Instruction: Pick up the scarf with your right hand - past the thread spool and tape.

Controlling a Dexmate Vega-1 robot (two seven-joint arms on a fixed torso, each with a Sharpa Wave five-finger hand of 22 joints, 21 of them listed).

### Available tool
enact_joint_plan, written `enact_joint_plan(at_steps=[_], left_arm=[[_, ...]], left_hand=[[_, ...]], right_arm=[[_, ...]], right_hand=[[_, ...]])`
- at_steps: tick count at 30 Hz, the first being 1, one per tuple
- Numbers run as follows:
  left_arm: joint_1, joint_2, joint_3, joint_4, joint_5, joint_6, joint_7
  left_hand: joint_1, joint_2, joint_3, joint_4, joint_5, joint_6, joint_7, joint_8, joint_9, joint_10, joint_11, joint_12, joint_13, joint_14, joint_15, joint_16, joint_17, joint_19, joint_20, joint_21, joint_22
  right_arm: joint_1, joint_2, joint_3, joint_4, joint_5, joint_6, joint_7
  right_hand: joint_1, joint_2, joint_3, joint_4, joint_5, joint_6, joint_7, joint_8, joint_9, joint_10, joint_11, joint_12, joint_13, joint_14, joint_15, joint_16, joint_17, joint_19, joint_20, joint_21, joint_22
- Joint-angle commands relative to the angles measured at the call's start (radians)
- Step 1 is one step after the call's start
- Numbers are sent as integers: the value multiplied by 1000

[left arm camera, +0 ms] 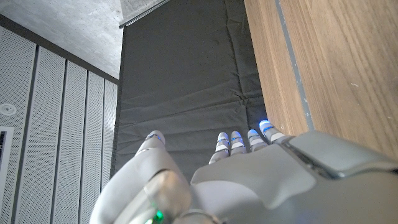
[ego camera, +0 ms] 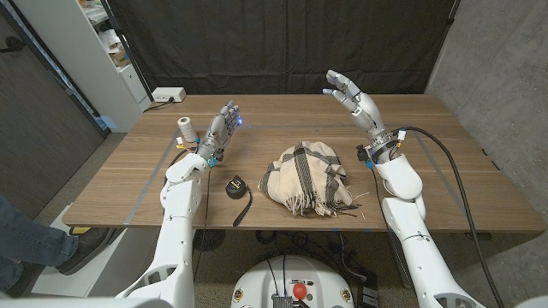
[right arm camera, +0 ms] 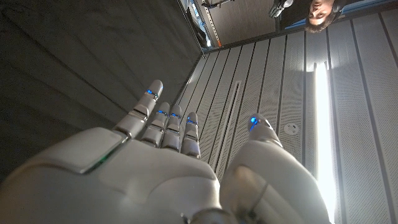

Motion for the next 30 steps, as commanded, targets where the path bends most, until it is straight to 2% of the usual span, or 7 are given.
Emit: enact_joint_plan(at_steps=[1, 6, 11, 18, 30], left_arm=[[0, -3, 3, 4, 3, 0, -2], [-3, -3, 4, 5, 5, 1, -2], [-5, -4, 7, 6, 10, -1, 2], [-11, -6, 8, 19, 11, -6, 2], [-15, -6, 12, 22, 17, -5, 0]], left_hand=[[0, 7, -1, -7, -7, 8, 3, 4, 5, 5, -4, 1, 1, 1, 0, 9, 2, -146, 9, -4, 5], [0, 7, -1, -7, -7, 11, 3, 4, 5, 6, -7, 0, 1, 2, 0, 8, 2, -146, 11, -7, 5], [-1, 8, -2, -8, -7, 13, 2, 3, 5, 7, -5, -1, 1, 3, 2, 8, 2, -147, 14, -10, 5], [-2, 9, -2, -10, -8, 16, 10, 2, 5, -2, 7, -6, 1, -4, 8, 3, 2, -146, -7, -16, 5], [-2, 11, -3, -11, -8, 17, 10, -1, 5, -4, 3, -9, 1, -9, 4, 0, 2, -147, -5, -23, 5]], right_arm=[[8, -14, -5, 15, -62, 58, -49], [13, -23, -5, 18, -91, 73, -65], [15, -31, -5, 14, -116, 79, -78], [8, -46, 1, -7, -171, 80, -96], [-7, -60, 13, -36, -286, 97, -147]], right_hand=[[8, 7, 3, -7, 11, 15, -8, 6, 4, 24, 0, 3, 2, 30, -26, 13, -2, 14, 1, -10, 3], [8, 8, 3, -8, 14, 24, -13, 8, 4, 34, 2, 4, 3, 41, -27, 16, -4, 20, 1, -14, 3], [8, 6, 2, -9, 16, 26, -15, 7, 5, 36, 4, 1, 3, 26, -24, 7, -6, 22, 1, -20, 3], [6, 4, 0, -10, 19, 27, -22, 6, 5, 35, 3, -2, 3, 22, -21, 3, -7, 25, 2, -25, 3], [5, -6, -5, -14, 24, 25, -25, 4, 5, 38, 4, -7, 4, 22, -16, -1, -10, 33, 7, -34, 3]])
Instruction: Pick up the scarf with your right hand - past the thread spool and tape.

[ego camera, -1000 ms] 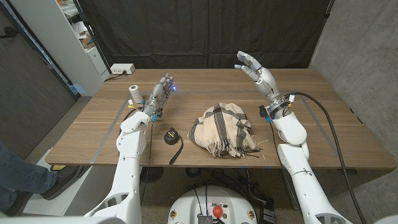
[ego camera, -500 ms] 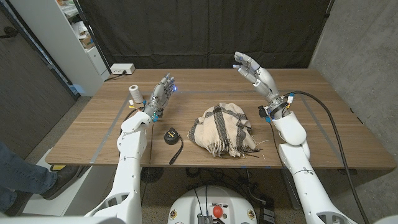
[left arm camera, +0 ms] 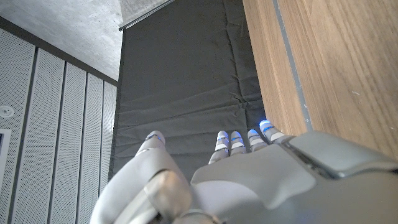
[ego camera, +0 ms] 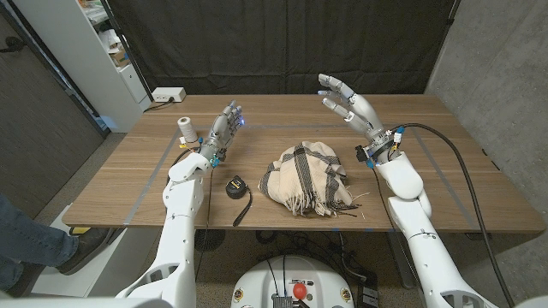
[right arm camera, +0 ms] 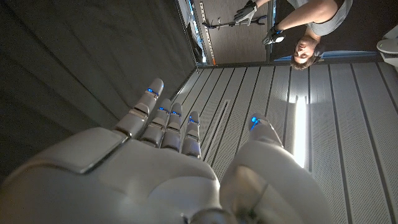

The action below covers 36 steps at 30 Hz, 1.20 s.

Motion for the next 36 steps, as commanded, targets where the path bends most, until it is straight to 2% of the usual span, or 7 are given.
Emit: enact_joint_plan(at_steps=[1, 18, 26, 34, 36], left_arm=[[-4, -1, 3, 5, 6, 0, 0], [-1, -1, -2, 4, -3, 2, -13], [-3, 1, -3, 6, -5, 3, -21], [-5, 5, -2, 4, -5, 6, -28], [-5, 4, -2, 0, -6, 14, -27]], left_hand=[[2, 7, 4, -5, -1, 3, 7, -1, 5, -3, 4, -4, 1, -5, 0, 0, 2, -149, 0, -1, 5], [0, 8, 2, -6, -1, 5, 7, -3, 5, -5, 4, -7, 2, -7, 3, -1, 2, -148, 7, -8, 6], [-1, 8, 2, -7, -2, 7, 7, -3, 5, -5, 5, -7, 2, -7, 4, -2, 2, -147, 9, -11, 6], [-2, 8, 1, -8, -2, 11, 5, -2, 6, -5, 4, -8, 2, -6, 5, -1, 2, -147, 14, -15, 6], [-2, 9, 1, -8, -2, 11, 5, -3, 6, -5, 4, -8, 2, -7, 5, -2, 2, -147, 18, -16, 6]], right_arm=[[-13, -15, 11, -28, -117, 18, -52], [-27, -46, -12, -61, -197, 9, -89], [-34, -60, -13, -83, -255, 10, -111], [-41, -74, -18, -98, -300, 0, -135], [-43, -75, -19, -102, -314, 0, -144]], right_hand=[[7, -8, 1, -11, 6, 4, -2, 0, 3, 9, 6, -3, 4, -2, -12, -4, -1, 8, 5, -5, 3], [36, -33, 1, -38, 18, 24, -15, 5, 3, 22, -2, -8, 6, 13, -8, -6, -7, 11, 17, -28, 3], [40, -38, 0, -41, 24, 38, -21, 8, 4, 19, -6, -13, 7, 7, -1, -11, -7, 8, 24, -40, 4], [40, -43, -3, -43, 30, 33, -25, 3, 4, 4, -9, -23, 8, -9, 20, -20, -6, 2, 37, -54, 4], [41, -44, -3, -44, 32, 39, -37, 4, 4, 3, -14, -24, 8, -11, 23, -21, -6, 2, 39, -58, 4]])
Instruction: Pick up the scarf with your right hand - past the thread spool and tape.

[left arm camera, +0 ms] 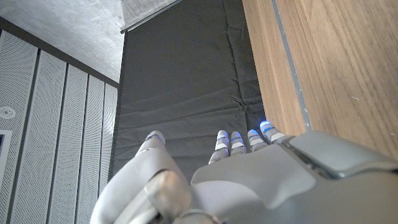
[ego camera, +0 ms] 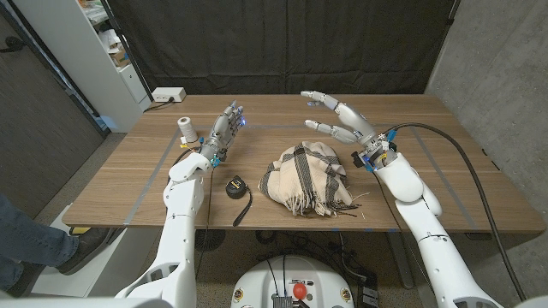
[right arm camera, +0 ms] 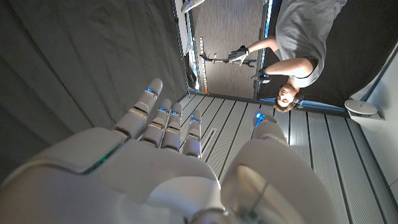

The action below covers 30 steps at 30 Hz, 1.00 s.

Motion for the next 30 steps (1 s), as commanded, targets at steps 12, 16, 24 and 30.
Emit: enact_joint_plan(at_steps=[12, 16, 24, 30], left_arm=[[-2, 3, 7, -7, 2, 10, -9], [-5, 2, 10, -2, 4, 9, -10], [-10, 4, 12, 8, 7, 6, -16], [-13, 4, 8, 15, 7, 4, -14]], left_hand=[[-4, 9, 1, -8, -2, 10, -1, -3, 6, -4, 5, -1, 2, -4, -2, -2, 2, -145, 11, -10, 6], [-4, 10, 1, -8, -3, 11, -1, -3, 6, -3, 4, -1, 2, -3, -2, -2, 2, -144, 11, -11, 6], [-5, 10, 0, -9, -3, 12, -1, -4, 6, -2, 2, -2, 2, -4, -3, -2, 2, -144, 16, -16, 6], [-6, 11, 0, -10, -3, 13, -2, -4, 6, -1, 2, -2, 2, -4, -3, -3, 2, -143, 17, -19, 7]], right_arm=[[-30, -45, -15, -75, -134, -38, -60], [-39, -55, -17, -92, -149, -48, -66], [-52, -72, -22, -119, -187, -72, -82], [-55, -79, -28, -127, -218, -84, -107]], right_hand=[[13, -15, -2, -13, 22, 13, -32, -2, 4, -19, -21, -15, 5, -14, 21, -8, 5, 6, 50, -27, 5], [13, -16, -3, -13, 24, 12, -33, -4, 3, -22, -22, -17, 6, -15, 21, -8, 6, 8, 58, -30, 5], [5, -19, -9, -8, 32, -2, -30, -13, 4, -35, -25, -24, 7, -26, 16, -12, 11, 26, 135, -44, 6], [-3, -21, -14, -4, 37, 2, -35, -13, 4, -28, -38, -22, 8, -31, 14, -12, 14, 10, 181, -64, 7]])
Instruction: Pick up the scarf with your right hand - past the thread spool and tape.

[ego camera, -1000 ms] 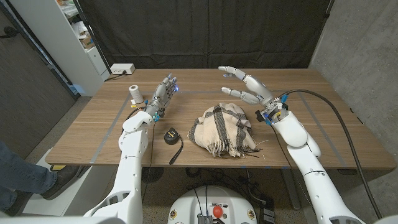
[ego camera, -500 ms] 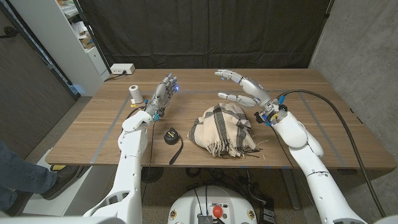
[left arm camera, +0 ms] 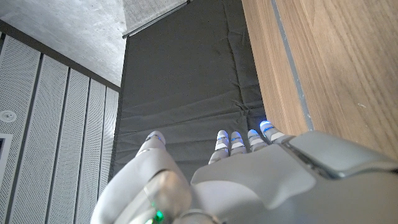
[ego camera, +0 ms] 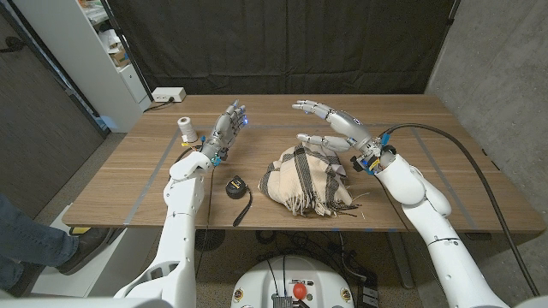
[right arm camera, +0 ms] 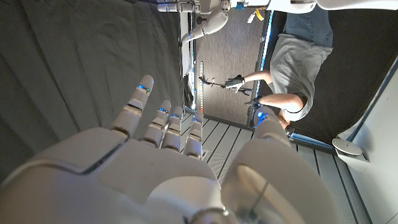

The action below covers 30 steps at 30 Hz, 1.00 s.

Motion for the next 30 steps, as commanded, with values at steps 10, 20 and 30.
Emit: enact_joint_plan(at_steps=[10, 20, 30], left_arm=[[-15, 5, -1, 24, 10, -3, -7], [-8, 1, 4, 14, 15, 3, -9], [6, 0, 8, -8, 19, 8, -5]], left_hand=[[-2, 7, 1, -9, -3, 13, 5, 1, 6, -2, 0, -3, 2, -4, -5, -3, 2, -145, 14, -12, 2], [-3, 8, 1, -10, -3, 15, 5, 1, 6, -2, 0, -4, 2, -8, -4, -5, 2, -145, 18, -16, 2], [-4, 9, 0, -11, -4, 17, 3, 0, 6, -2, 1, -5, 2, -8, -2, -4, 2, -144, 24, -20, 2]], right_arm=[[-17, -33, -25, -42, -102, -54, -68], [-34, -63, -38, -84, -141, -99, -74], [-50, -90, -47, -116, -172, -122, -95]], right_hand=[[-26, -7, -18, 11, 19, 68, -37, 14, 4, 61, -75, 17, 6, 6, 28, 1, 6, -50, 40, -70, 5], [-30, -13, -26, 10, 28, 67, -44, 2, 2, 37, -50, -2, 4, -10, 43, -9, 1, -39, 40, -90, 7], [-19, -20, -33, 1, 41, 50, -83, -10, 0, 6, 40, -11, 1, -18, 86, -14, -4, -29, 40, -109, 7]])
